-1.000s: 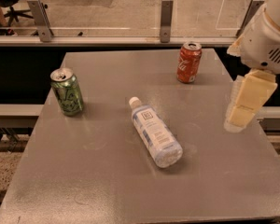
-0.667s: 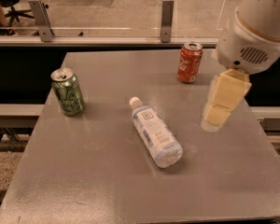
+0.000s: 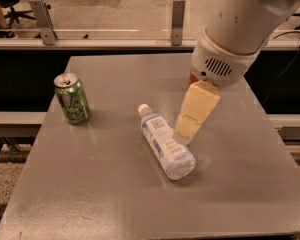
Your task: Place blue plastic bottle upright
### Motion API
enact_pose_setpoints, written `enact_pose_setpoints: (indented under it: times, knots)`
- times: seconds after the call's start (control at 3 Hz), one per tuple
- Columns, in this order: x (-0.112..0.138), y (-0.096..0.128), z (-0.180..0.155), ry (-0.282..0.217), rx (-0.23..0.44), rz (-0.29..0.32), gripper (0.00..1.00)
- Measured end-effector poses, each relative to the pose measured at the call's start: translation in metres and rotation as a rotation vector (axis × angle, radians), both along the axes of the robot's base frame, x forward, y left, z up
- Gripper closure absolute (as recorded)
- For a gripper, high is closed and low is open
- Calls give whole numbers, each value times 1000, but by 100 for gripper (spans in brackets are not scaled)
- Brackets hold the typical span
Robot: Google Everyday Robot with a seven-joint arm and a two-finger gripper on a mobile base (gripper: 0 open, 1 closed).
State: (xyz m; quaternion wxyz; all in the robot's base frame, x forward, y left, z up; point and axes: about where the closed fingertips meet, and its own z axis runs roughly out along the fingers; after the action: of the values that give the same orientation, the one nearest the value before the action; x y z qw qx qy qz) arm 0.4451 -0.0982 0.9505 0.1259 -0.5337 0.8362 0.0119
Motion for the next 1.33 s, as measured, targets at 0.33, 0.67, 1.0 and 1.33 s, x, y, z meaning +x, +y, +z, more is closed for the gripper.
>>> enact_pose_setpoints:
  times: [0.33,0.67,1.0,1.33]
  knots:
    - [8,18,-18,13,-28,-98,0]
    - [21,29,-36,32,-59,-191,0]
    - [31,42,-45,57,-80,-261,0]
    - [36,55,-57,84,-104,-312,0]
